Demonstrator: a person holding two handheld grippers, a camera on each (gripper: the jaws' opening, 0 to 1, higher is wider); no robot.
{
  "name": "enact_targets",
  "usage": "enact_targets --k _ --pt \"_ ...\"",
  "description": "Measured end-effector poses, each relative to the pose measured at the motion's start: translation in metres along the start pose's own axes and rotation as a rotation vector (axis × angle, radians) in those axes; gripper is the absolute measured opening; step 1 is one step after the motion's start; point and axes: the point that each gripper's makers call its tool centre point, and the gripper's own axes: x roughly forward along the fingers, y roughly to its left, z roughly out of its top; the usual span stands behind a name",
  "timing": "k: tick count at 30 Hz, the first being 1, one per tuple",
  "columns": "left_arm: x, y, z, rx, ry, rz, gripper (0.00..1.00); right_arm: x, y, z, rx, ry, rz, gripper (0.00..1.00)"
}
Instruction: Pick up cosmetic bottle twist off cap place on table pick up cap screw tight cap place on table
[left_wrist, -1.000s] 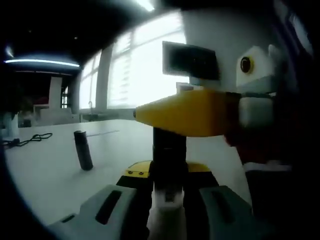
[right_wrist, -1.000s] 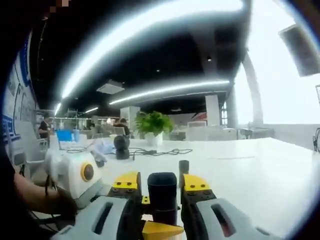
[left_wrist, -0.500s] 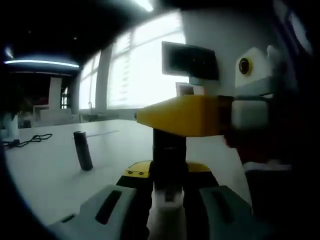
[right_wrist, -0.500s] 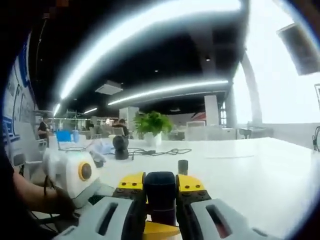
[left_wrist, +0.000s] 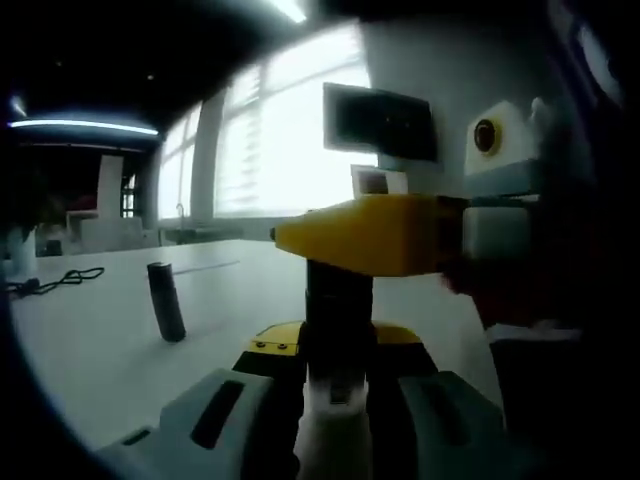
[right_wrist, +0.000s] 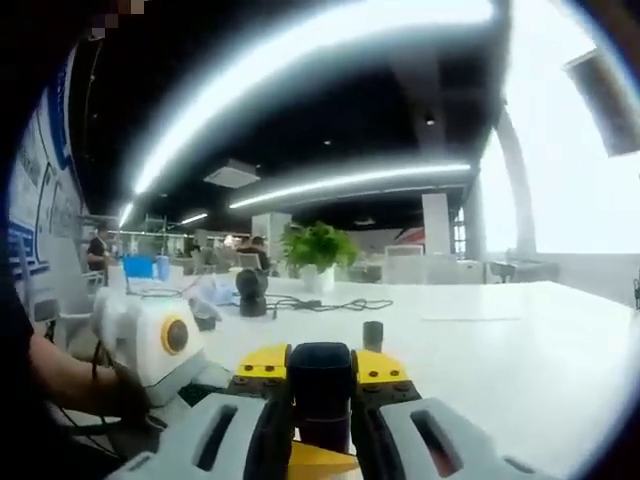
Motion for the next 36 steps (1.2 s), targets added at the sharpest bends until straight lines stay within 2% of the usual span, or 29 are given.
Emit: enact_targets --k 15,21,36 --pt "0.000 -0.002 0.000 0.003 -0.003 -0.015 0.12 0.000 0.009 0.001 -0.061 0.002 0.163 0.15" --pt "0.000 -0.003 0.000 0.003 -0.004 -0.018 0.12 0.000 0.008 0.001 -0.044 0.005 0.219 0.15" --pt "0.000 -0.007 0.001 0.006 -0.006 -0.039 0.12 -0.003 0.015 0.001 -0.032 0.005 0.428 0.15"
